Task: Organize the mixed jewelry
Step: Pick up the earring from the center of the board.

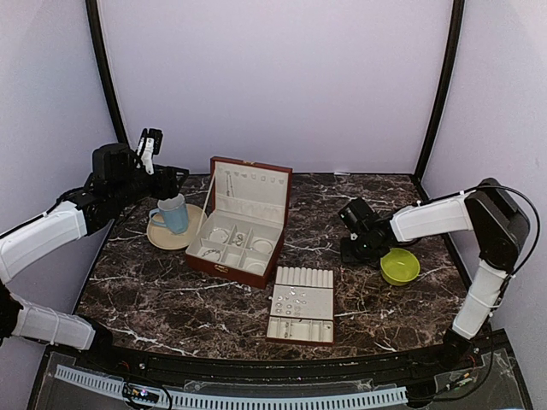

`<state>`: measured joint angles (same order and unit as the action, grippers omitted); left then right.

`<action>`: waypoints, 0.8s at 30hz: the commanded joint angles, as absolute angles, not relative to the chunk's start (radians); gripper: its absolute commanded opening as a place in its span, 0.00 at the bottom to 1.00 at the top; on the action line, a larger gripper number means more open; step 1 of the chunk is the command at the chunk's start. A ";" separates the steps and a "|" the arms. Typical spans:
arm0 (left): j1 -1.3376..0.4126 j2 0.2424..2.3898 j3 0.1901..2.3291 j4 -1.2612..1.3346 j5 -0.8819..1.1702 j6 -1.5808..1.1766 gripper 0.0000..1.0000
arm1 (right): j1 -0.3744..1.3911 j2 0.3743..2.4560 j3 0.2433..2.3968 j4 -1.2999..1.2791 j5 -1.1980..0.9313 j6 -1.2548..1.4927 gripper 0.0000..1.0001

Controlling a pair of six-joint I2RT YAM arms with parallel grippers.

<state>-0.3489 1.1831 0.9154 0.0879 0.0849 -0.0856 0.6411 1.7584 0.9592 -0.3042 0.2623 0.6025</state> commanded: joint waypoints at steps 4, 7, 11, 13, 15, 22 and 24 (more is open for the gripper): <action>-0.345 1.157 0.906 0.092 0.086 -0.074 0.70 | 0.646 1.781 0.989 -0.300 0.308 0.614 0.12; -0.345 1.154 0.905 0.092 0.085 -0.073 0.69 | 0.647 1.782 0.989 -0.295 0.309 0.619 0.09; -0.345 1.152 0.905 0.093 0.084 -0.072 0.69 | 0.649 1.789 0.994 -0.292 0.311 0.621 0.04; -0.345 1.151 0.904 0.093 0.085 -0.073 0.69 | 0.649 1.784 0.991 -0.288 0.304 0.623 0.03; -0.345 1.151 0.904 0.094 0.090 -0.072 0.70 | 0.649 1.774 0.985 -0.281 0.297 0.623 0.02; -0.346 1.152 0.885 0.127 0.177 -0.039 0.69 | 0.647 1.688 0.929 -0.204 0.224 0.606 0.00; -0.347 1.156 0.877 0.146 0.226 -0.031 0.68 | 0.647 1.666 0.913 -0.177 0.197 0.600 0.00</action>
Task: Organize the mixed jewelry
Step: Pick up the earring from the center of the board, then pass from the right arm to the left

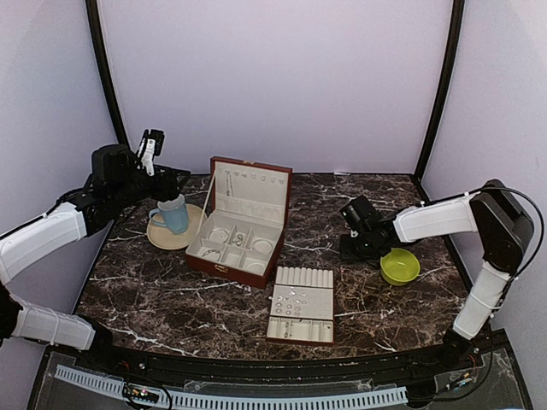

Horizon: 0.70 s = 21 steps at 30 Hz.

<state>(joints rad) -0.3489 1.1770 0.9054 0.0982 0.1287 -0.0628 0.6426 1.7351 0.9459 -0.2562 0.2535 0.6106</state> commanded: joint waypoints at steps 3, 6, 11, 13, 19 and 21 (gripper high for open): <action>-0.354 1.169 0.869 0.169 0.285 -0.034 0.67 | 0.646 1.636 0.893 -0.143 0.164 0.594 0.00; -0.400 1.206 0.860 0.194 0.324 -0.033 0.66 | 0.646 1.614 0.877 -0.111 0.112 0.581 0.00; -0.601 1.304 0.863 0.234 0.336 -0.023 0.65 | 0.650 1.586 0.869 -0.072 0.021 0.555 0.00; -0.666 1.382 0.866 0.296 0.353 -0.052 0.64 | 0.654 1.570 0.861 -0.054 -0.013 0.545 0.01; -0.837 1.603 0.928 0.447 0.332 -0.050 0.63 | 0.692 1.514 0.846 -0.045 -0.070 0.530 0.01; -0.854 1.675 0.955 0.479 0.337 -0.059 0.61 | 0.711 1.494 0.836 -0.036 -0.083 0.533 0.02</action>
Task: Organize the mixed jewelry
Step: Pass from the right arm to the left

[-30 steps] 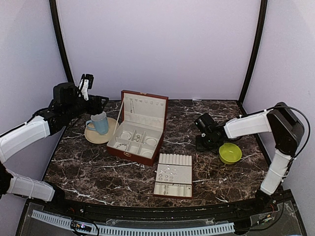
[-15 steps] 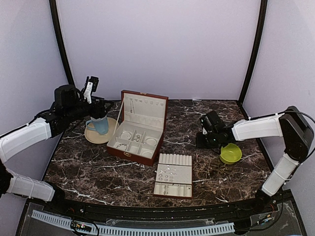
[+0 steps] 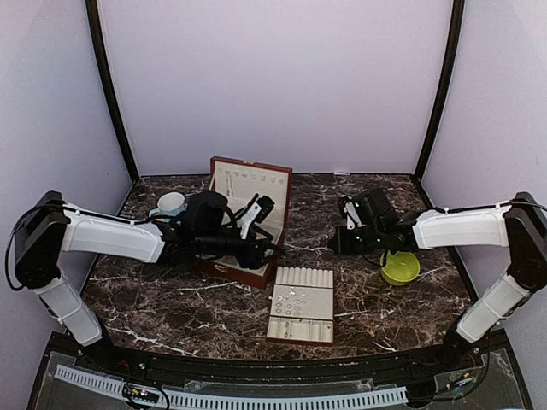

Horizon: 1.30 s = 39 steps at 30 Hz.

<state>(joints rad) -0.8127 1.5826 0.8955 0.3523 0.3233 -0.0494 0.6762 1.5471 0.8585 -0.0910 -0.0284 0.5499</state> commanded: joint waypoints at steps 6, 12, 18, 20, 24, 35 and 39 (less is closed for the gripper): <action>-0.900 1.823 1.073 0.451 0.312 -0.013 0.59 | 0.772 1.462 0.827 -0.022 -0.092 0.543 0.02; -0.912 1.908 1.149 0.406 0.305 0.022 0.50 | 0.812 1.453 0.829 -0.013 -0.093 0.551 0.02; -0.928 1.924 1.162 0.388 0.319 0.053 0.43 | 0.818 1.452 0.836 -0.015 -0.086 0.547 0.02; -0.929 1.924 1.158 0.388 0.323 0.054 0.42 | 0.818 1.451 0.840 -0.015 -0.084 0.546 0.02; -0.935 1.929 1.156 0.387 0.334 0.057 0.40 | 0.819 1.461 0.848 -0.017 -0.089 0.545 0.02; -0.940 1.954 1.186 0.364 0.320 0.075 0.22 | 0.823 1.469 0.860 -0.023 -0.088 0.539 0.03; -0.943 1.954 1.187 0.368 0.318 0.073 0.19 | 0.824 1.477 0.863 -0.024 -0.091 0.536 0.03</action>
<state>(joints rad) -0.9325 1.9568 1.1606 0.3786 0.3161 0.0639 0.8120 1.4773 0.8375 -0.0479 -0.0868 0.5503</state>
